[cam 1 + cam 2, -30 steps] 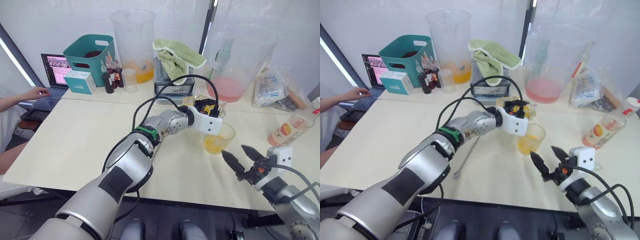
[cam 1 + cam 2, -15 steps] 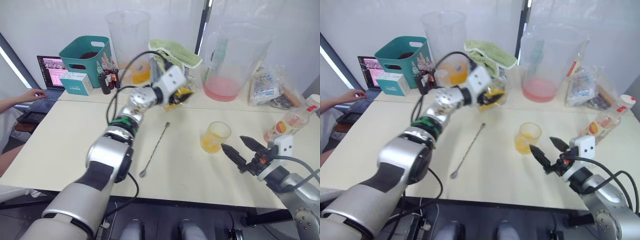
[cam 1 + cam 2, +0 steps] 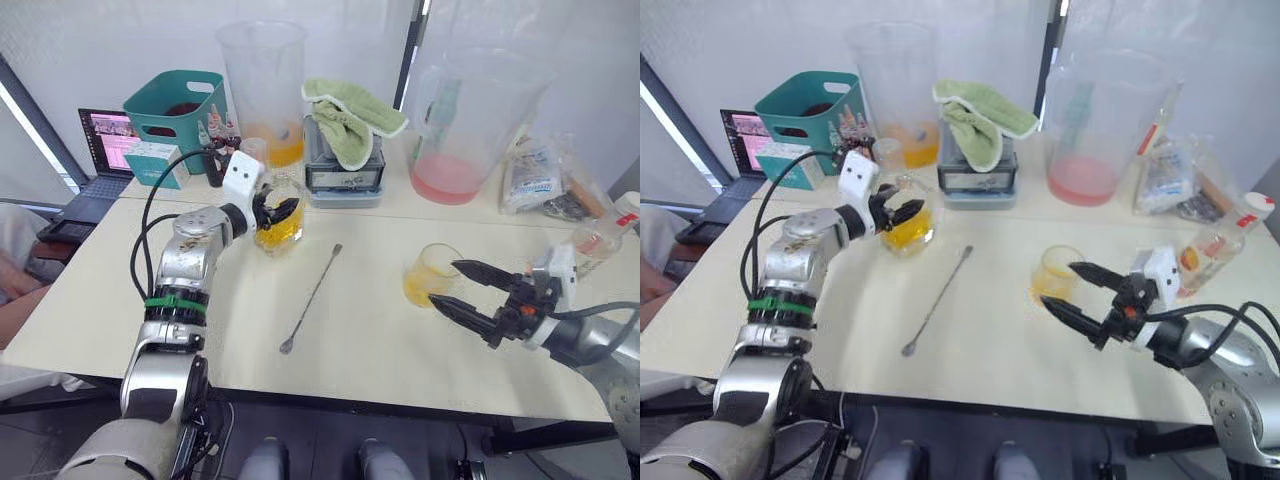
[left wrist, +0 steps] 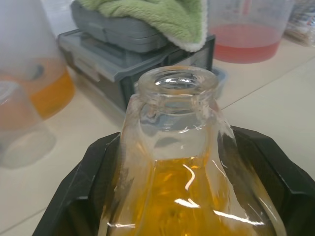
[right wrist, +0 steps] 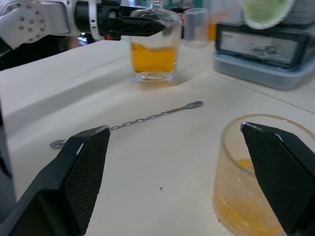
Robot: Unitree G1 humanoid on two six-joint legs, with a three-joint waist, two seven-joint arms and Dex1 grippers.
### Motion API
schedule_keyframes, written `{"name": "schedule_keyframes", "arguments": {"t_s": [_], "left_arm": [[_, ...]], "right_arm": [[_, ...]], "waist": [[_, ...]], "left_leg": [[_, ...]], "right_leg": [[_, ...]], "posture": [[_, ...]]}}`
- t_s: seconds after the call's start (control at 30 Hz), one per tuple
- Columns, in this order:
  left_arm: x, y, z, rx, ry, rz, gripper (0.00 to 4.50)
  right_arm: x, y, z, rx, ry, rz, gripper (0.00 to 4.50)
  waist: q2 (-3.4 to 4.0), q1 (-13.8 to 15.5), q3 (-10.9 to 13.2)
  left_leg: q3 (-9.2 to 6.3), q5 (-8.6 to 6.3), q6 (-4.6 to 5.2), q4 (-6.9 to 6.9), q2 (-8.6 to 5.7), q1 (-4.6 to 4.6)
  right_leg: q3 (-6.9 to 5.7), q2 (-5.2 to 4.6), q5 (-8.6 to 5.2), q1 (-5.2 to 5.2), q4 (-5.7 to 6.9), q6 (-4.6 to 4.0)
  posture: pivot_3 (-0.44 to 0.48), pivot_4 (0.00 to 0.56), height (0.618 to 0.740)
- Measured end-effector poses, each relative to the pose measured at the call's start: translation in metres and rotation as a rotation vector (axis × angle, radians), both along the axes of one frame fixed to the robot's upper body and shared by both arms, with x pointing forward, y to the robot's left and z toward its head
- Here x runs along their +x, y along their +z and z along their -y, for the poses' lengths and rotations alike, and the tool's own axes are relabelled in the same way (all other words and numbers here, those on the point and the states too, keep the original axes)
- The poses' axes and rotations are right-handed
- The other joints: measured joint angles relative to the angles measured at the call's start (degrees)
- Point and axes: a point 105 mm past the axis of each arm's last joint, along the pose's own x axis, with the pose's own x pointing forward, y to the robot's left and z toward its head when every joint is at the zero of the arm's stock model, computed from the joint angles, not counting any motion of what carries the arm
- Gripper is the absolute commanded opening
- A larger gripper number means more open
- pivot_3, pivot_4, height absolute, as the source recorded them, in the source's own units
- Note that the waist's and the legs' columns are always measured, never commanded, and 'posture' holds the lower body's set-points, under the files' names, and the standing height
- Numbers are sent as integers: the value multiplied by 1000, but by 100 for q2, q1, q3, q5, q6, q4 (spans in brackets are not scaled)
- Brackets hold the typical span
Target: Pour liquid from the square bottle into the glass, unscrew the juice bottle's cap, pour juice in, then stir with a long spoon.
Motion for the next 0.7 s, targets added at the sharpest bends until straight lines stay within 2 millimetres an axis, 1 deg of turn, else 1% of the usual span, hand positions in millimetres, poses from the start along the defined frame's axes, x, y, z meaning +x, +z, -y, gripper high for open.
{"name": "schedule_keyframes", "arguments": {"t_s": [0.13,0.17,0.23,0.33,0.47,0.6,0.67,0.7], "left_arm": [[-8,10,-10,-41,77,19,2836],[-12,10,-15,-46,107,28,2836],[-17,5,-19,-48,141,19,2836],[-21,-15,-25,-49,192,-45,2836],[-23,-18,-28,-52,218,-44,2836],[-19,-21,-27,-68,236,-37,2836],[-17,-24,-27,-77,238,-34,3844],[-15,-27,-27,-82,244,-41,4065]], "right_arm": [[-1,1,-3,-5,58,-10,4500],[-2,0,-8,-16,96,-20,4500],[-3,0,-12,-26,137,-22,4500],[-2,-5,-15,-51,162,-40,4500],[0,-11,-15,-71,164,-57,4500],[2,-14,-13,-84,153,-66,4500],[2,-14,-14,-82,151,-64,4500],[3,-14,-14,-82,149,-61,4500]], "waist": [[0,77,0],[0,80,0],[0,85,0],[0,102,0],[-3,114,1],[-1,115,-1],[0,121,-3],[0,120,-3]], "left_leg": [[-4,-1,0,17,0,1],[-4,-1,0,18,0,3],[-5,-1,-1,21,0,6],[-10,-1,-1,27,-1,4],[-13,-1,-1,32,-6,7],[-14,-1,-1,31,-6,22],[-13,0,-2,32,-7,38],[-13,1,-3,31,-7,46]], "right_leg": [[-4,0,0,8,2,0],[-2,-1,0,12,1,0],[-4,-1,0,15,2,0],[-11,-1,0,17,3,0],[-15,-6,0,26,1,-1],[-15,-6,0,40,3,-1],[-15,-6,0,55,3,-1],[-15,-6,0,61,3,-1]], "posture": [[0,150,740],[0,150,740],[0,150,740],[0,150,740],[0,150,740],[0,150,740],[0,150,740],[0,150,740]]}}
